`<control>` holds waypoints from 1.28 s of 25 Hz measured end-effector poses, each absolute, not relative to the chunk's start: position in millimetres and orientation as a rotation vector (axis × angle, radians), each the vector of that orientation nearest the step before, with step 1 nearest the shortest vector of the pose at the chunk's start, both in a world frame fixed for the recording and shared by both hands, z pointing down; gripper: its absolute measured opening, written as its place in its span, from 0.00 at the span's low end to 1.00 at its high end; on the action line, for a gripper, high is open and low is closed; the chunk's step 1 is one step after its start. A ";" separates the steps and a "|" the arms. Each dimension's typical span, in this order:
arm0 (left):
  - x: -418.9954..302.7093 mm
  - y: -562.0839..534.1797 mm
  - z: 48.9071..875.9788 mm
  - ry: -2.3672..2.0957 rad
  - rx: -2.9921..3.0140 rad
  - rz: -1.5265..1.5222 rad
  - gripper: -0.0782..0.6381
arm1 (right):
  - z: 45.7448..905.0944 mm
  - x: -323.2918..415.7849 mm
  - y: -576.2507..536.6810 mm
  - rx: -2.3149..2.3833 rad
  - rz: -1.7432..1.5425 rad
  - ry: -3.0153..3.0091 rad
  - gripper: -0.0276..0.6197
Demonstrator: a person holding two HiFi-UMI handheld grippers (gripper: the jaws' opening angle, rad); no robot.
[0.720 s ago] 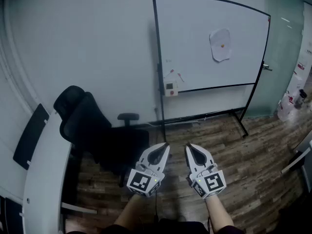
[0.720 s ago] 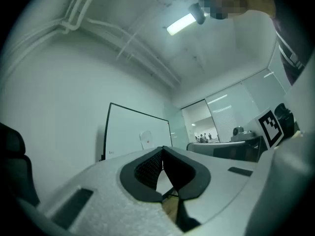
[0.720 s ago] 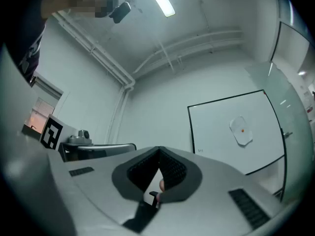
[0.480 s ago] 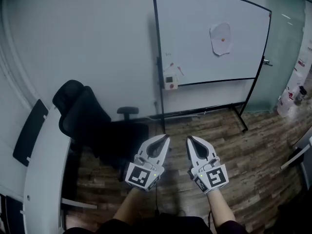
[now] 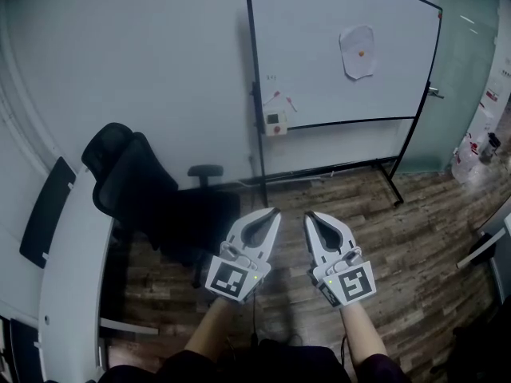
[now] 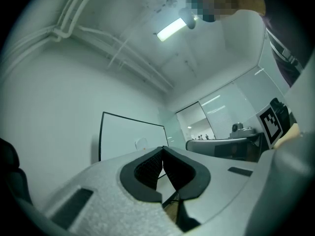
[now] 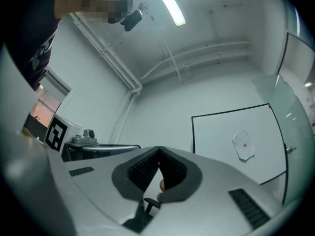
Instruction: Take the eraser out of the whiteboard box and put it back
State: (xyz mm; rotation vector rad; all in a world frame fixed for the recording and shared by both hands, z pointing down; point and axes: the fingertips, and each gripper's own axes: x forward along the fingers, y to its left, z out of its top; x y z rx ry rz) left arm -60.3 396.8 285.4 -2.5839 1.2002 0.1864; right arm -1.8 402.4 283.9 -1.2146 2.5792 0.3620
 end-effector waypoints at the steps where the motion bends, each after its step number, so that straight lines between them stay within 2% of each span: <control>1: -56.9 397.6 286.5 1.198 -2.586 0.184 0.12 | 285.0 2.5 403.3 -1.216 0.361 2.575 0.05; 9: -29.4 401.0 293.3 1.200 -2.595 0.158 0.12 | 296.8 35.7 404.1 -1.231 0.302 2.597 0.05; 17: -31.2 374.7 309.3 1.227 -2.626 0.136 0.12 | 311.3 36.3 378.7 -1.235 0.262 2.604 0.05; 32: -94.9 220.2 331.9 1.277 -2.672 0.163 0.12 | 335.7 -29.2 222.1 -1.259 0.205 2.655 0.05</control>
